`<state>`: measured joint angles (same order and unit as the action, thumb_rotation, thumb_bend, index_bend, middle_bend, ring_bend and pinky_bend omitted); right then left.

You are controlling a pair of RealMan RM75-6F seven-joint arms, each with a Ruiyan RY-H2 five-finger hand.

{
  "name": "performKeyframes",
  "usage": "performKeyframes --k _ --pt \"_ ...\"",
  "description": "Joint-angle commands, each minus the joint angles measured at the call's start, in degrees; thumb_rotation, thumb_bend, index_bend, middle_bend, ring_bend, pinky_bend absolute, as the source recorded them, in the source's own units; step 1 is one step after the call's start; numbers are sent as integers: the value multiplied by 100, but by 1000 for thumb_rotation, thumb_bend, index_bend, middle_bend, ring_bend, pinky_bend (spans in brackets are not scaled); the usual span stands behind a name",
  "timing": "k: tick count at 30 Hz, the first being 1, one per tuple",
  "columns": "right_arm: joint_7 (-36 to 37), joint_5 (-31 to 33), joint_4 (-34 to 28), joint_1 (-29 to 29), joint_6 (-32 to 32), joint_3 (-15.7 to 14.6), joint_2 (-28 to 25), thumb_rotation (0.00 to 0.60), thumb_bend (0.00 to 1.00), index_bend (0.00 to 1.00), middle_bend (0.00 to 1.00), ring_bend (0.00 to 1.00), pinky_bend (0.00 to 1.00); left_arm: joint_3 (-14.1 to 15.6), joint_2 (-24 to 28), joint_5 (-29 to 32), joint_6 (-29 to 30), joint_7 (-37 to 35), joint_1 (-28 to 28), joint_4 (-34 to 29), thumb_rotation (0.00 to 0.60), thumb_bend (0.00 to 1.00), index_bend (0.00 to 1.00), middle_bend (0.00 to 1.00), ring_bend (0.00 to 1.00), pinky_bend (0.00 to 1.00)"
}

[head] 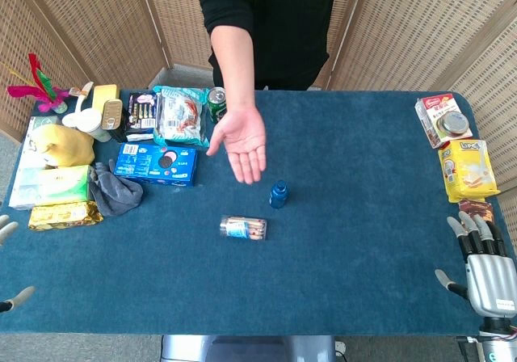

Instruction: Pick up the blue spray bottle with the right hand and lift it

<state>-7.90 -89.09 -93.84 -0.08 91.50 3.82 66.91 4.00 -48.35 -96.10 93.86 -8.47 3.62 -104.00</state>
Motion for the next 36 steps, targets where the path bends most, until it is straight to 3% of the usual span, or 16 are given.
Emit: performKeyframes --k 1,10,14,15,19,27,36 --pt "53 17 48 37 -73 0 33 600 35 99 18 17 53 -3 40 1 46 -109 20 36 600 143 0 0 0 86" --pt "775 -38 196 267 -514 -71 67 600 61 128 66 56 79 10 54 -32 44 -144 19 46 600 142 0 0 0 86" --pt "1660 -3 442 594 -966 19 179 600 68 132 109 96 134 11 56 -29 89 -180 45 59 600 143 0 0 0 86" --pt "2522 50 552 981 -1513 135 274 600 68 133 119 105 149 4 55 12 99 -192 58 62 600 142 0 0 0 86" --pt "3455 35 1066 1472 -2060 266 435 600 68 137 142 129 183 -6 48 28 77 -161 49 47 600 142 0 0 0 86" --pt "3851 273 1634 2127 -2752 475 1037 600 69 137 161 152 205 -15 46 99 -53 -59 3 -15 600 142 0 0 0 86" --pt "4040 580 1609 2744 -3416 681 1395 600 69 136 173 153 205 -54 65 207 -129 -73 -33 -53 600 143 0 0 0 86"
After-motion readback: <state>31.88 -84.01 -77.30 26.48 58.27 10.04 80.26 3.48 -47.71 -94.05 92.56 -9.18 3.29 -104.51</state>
